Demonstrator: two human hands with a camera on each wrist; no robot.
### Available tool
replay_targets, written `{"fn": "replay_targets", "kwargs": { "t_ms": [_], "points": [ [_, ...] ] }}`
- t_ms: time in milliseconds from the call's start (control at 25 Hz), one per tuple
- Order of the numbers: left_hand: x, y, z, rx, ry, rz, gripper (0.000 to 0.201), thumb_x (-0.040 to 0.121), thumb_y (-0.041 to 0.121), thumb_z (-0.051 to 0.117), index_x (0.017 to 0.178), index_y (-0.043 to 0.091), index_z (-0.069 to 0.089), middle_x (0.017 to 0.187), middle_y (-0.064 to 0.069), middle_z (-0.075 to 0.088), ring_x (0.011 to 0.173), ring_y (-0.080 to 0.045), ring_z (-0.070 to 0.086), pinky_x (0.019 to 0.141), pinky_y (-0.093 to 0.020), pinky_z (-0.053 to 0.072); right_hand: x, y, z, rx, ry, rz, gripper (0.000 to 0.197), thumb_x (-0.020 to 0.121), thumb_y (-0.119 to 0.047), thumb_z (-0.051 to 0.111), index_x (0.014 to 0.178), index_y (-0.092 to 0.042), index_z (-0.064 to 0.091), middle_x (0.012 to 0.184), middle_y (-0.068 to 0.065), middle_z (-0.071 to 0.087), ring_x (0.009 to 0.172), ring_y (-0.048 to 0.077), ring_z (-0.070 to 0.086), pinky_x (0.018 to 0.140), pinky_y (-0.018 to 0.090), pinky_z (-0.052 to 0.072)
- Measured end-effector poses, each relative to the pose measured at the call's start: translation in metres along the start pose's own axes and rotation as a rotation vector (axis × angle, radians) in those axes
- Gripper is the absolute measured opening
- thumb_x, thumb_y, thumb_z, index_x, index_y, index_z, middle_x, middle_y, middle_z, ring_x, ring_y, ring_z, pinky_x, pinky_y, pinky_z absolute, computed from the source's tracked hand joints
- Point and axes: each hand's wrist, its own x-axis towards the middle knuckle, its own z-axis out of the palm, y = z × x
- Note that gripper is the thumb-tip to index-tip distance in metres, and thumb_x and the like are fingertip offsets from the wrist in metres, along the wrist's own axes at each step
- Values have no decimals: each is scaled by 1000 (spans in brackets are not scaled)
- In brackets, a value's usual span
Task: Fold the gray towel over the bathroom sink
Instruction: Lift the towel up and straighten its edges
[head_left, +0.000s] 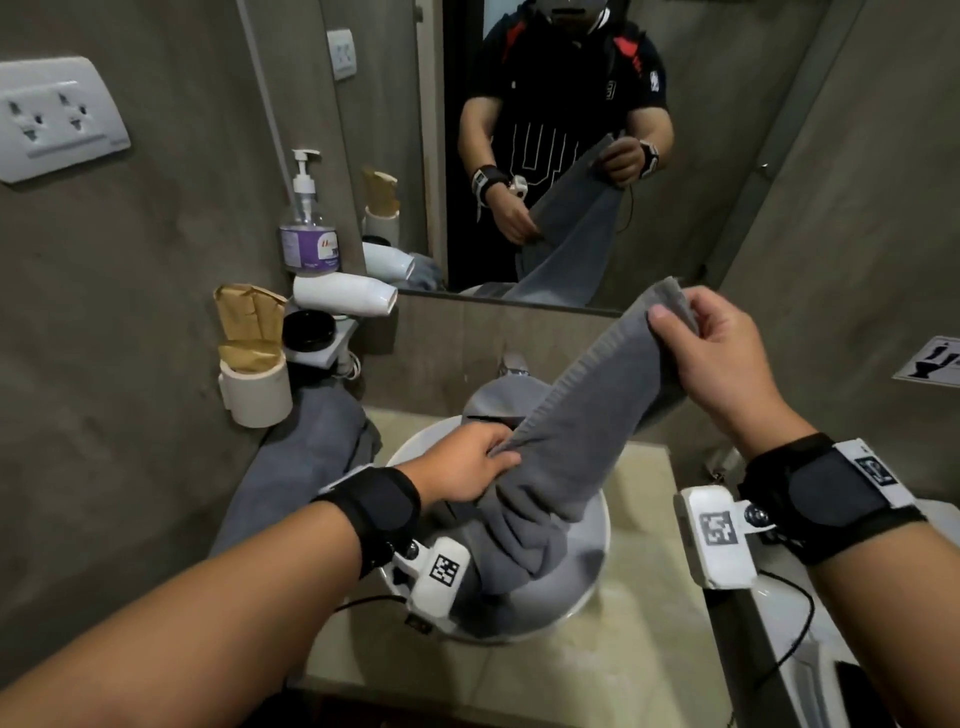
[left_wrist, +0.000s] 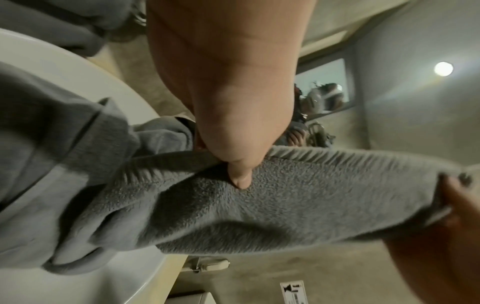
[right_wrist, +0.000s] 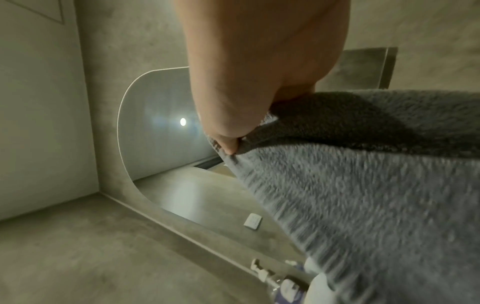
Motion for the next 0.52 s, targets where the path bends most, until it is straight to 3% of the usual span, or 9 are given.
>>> {"fn": "replay_targets", "kwargs": {
  "t_ms": [40,120,200,280,400,520],
  "points": [
    [1,4,-12,-9,24,1,3,96,11,62,96,15,63,90,5,69,88,-14,63,78,-27,48,-4,8,-3,-72,16,5,12,93,-27,65,82,-21,64,74,-12,63,69,-1,54,69,27,43],
    [9,27,-50,13,91,32,15,93,3,61,96,18,62,84,10,65,81,-11,60,72,-23,45,-11,17,-4,-157,6,19,11,92,-25,67,82,-27,64,77,-13,66,72,-1,59,68,24,43],
    [20,68,-94,40,133,83,13,93,5,61,96,16,66,85,7,69,80,-10,63,74,-26,50,-14,11,-1,-126,-58,4,8,90,-32,69,87,-27,64,81,-12,68,77,0,61,69,23,44],
    [26,115,-136,82,165,147,9,93,11,64,93,19,69,87,6,73,81,-9,67,77,-28,54,-13,-9,2,-33,-175,-72,23,85,-51,69,98,-33,63,92,-18,69,85,-6,62,72,15,46],
    [25,167,-175,160,186,232,8,90,22,69,85,28,71,75,12,74,70,2,68,63,-19,55,-13,-46,12,29,-331,-210,45,74,-65,75,109,-40,61,106,-22,68,98,-7,63,76,8,45],
    [18,175,-181,216,199,257,5,89,24,71,86,28,72,72,15,74,62,6,65,58,-16,53,-11,-58,29,-104,-276,-280,19,83,-49,71,91,-33,66,85,-17,69,75,-5,62,63,15,44]
  ]
}}
